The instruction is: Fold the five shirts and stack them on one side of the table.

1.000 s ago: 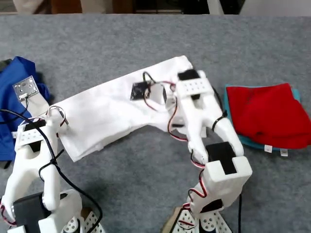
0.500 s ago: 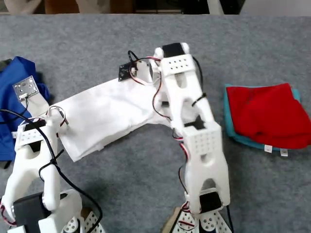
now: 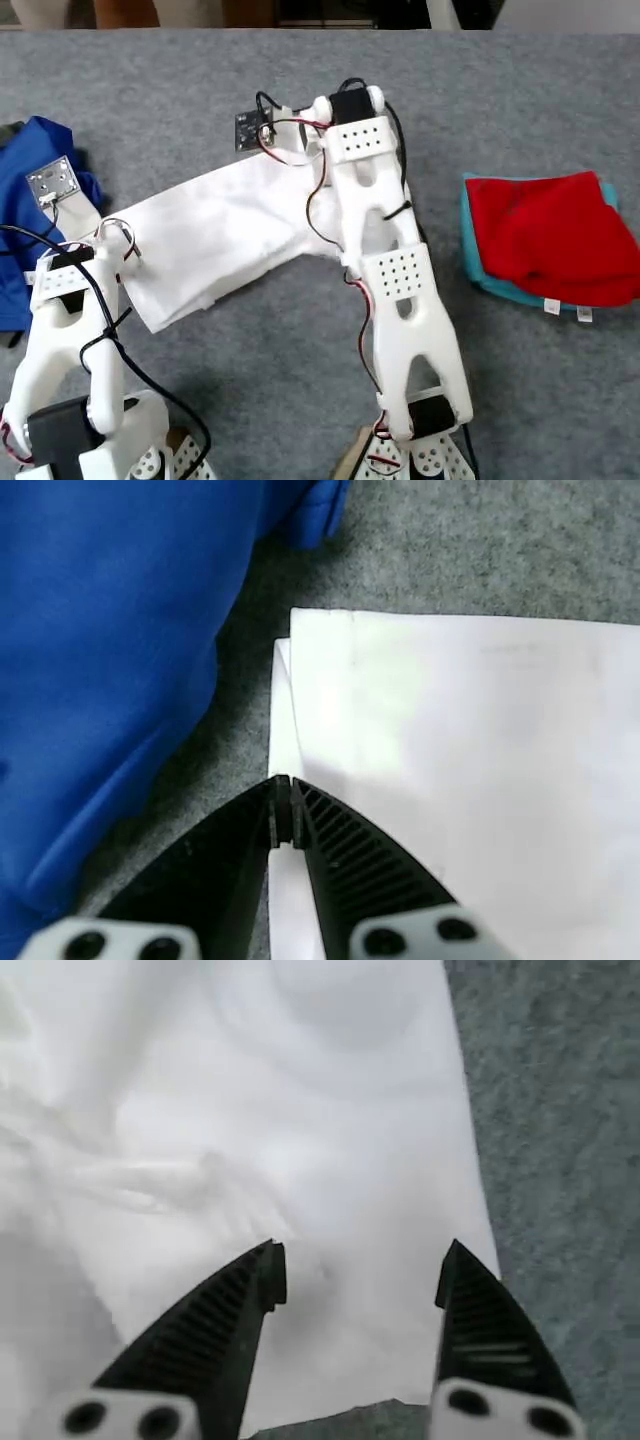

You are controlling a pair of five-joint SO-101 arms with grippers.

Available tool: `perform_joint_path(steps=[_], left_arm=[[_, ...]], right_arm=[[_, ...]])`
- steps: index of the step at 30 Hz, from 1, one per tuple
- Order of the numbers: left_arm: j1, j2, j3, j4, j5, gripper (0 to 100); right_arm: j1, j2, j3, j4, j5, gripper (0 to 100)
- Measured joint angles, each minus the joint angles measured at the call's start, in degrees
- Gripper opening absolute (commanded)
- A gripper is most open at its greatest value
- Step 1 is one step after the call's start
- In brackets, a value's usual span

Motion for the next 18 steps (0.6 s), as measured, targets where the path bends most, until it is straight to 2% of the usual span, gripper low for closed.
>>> perform_joint_path(steps=[7, 12, 18], left_arm=[[0.0, 0.0, 0.0, 0.0, 0.0, 2], [0.0, 0.0, 0.0, 0.0, 0.0, 2], [0.0, 0.0, 0.0, 0.0, 0.0, 2]], right_arm=[[0.0, -0.1, -4.2, 0.3, 0.0, 6.5], [1.3, -6.5, 4.2, 0.3, -0.4, 16.1], [1.4, -25.7, 31.6, 0.3, -0.9, 14.7]])
